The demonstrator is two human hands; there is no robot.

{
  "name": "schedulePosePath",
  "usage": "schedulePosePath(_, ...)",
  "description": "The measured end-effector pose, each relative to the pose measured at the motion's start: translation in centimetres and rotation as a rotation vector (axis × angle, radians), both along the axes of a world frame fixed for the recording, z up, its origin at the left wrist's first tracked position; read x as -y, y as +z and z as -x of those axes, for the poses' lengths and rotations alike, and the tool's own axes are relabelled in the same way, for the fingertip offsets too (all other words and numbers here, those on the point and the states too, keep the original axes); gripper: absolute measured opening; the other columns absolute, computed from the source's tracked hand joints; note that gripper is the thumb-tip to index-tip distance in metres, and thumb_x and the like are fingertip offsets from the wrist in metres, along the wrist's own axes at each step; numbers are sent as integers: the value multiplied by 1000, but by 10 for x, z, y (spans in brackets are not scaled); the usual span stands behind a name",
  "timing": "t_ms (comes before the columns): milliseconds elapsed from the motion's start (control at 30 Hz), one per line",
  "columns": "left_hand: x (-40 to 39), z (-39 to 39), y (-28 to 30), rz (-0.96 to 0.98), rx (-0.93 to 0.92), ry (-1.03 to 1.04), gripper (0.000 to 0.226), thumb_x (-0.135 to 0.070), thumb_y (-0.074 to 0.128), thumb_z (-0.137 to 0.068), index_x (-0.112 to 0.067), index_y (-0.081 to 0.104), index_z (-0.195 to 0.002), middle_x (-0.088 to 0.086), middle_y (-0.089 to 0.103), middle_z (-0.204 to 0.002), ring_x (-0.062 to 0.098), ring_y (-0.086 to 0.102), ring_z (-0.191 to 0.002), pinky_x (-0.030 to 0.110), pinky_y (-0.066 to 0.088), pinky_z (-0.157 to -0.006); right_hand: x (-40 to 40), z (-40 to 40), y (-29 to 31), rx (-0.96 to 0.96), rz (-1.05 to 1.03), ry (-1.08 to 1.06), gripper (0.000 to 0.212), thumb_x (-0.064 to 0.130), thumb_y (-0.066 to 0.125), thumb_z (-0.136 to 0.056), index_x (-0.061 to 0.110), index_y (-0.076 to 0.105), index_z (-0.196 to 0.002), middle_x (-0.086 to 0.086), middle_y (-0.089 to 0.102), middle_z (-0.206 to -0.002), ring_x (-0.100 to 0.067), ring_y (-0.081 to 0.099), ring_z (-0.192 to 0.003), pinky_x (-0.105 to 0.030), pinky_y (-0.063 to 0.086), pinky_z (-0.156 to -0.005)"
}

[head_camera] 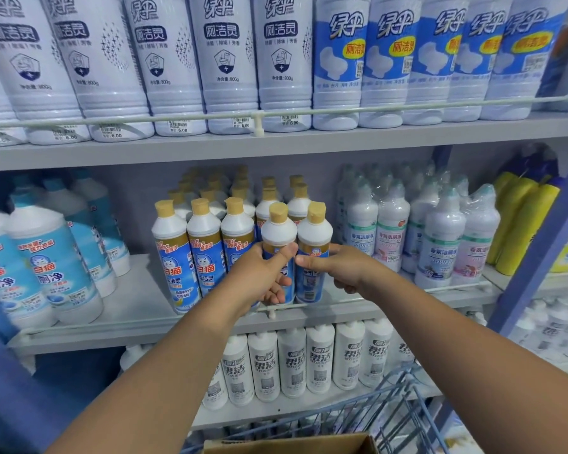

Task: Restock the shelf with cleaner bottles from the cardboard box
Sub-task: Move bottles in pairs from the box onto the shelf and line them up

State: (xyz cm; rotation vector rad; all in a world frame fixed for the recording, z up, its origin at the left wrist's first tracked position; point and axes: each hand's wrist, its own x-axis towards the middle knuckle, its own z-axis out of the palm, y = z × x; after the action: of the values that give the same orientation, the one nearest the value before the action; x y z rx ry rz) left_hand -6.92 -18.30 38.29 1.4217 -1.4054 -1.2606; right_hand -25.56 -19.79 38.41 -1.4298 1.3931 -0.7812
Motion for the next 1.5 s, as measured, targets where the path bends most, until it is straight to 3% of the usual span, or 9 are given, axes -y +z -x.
schedulePosePath(267,11,12,6,-39,158,88,63,-65,54,-90,-11,49,-122,18,72,-83,24,61,-47,28,50,-46,12,-6,3,-159,63,-14,38,70,71,-76,33,68,-86,12,60,-75,-8,44,-53,-20,33,-45)
schedulePosePath(433,6,22,21,-112,301,128,54,-59,49,-97,-6,43,-108,21,72,-85,28,64,-51,29,55,-48,15,-6,4,-306,125,19,48,76,56,-82,33,63,-104,10,63,-97,-3,52,-69,-20,38,-54)
schedulePosePath(533,6,25,31,-169,480,173,62,-62,46,-96,0,43,-93,13,69,-76,25,67,-49,27,54,-47,18,-6,2,-320,126,38,59,78,54,-81,30,63,-115,1,66,-115,-15,62,-84,-28,50,-62)
schedulePosePath(700,8,19,50,57,755,303,48,-53,54,-94,-6,59,-87,9,72,-72,26,70,-55,37,62,-67,21,-9,-3,-218,151,19,44,61,67,-85,26,67,-110,3,69,-111,-6,60,-78,-22,45,-62)
schedulePosePath(867,1,-5,80,556,1002,300,31,-41,63,-93,-16,60,-111,0,56,-96,26,59,-94,34,42,-68,24,-3,12,-91,255,-23,39,40,78,-84,24,61,-115,4,69,-114,-8,65,-96,-31,54,-84)
schedulePosePath(933,7,-13,89,677,1010,201,38,-36,65,-92,-18,55,-123,3,59,-113,26,55,-110,38,47,-78,25,-2,24,-63,335,-44,50,33,80,-83,22,58,-126,3,67,-121,-10,63,-104,-29,53,-88)
schedulePosePath(1067,19,-16,97,642,1058,-57,58,-28,56,-98,-25,35,-152,4,46,-148,25,42,-135,39,42,-103,21,-3,43,-117,439,-20,53,21,75,-88,22,53,-137,10,59,-115,6,56,-89,-5,44,-61)
schedulePosePath(1267,30,-10,102,610,1143,-114,36,-16,54,-98,-21,60,-133,8,61,-131,28,58,-113,42,50,-94,22,-5,47,-339,462,-10,39,22,74,-90,21,63,-127,6,64,-108,-10,58,-92,-24,42,-72)
schedulePosePath(1500,39,-13,109,512,1058,-51,38,-25,67,-92,-19,65,-130,7,64,-130,27,60,-111,34,49,-91,24,-5,45,-400,469,-10,40,24,72,-91,23,62,-129,2,67,-120,-14,58,-98,-27,43,-81)
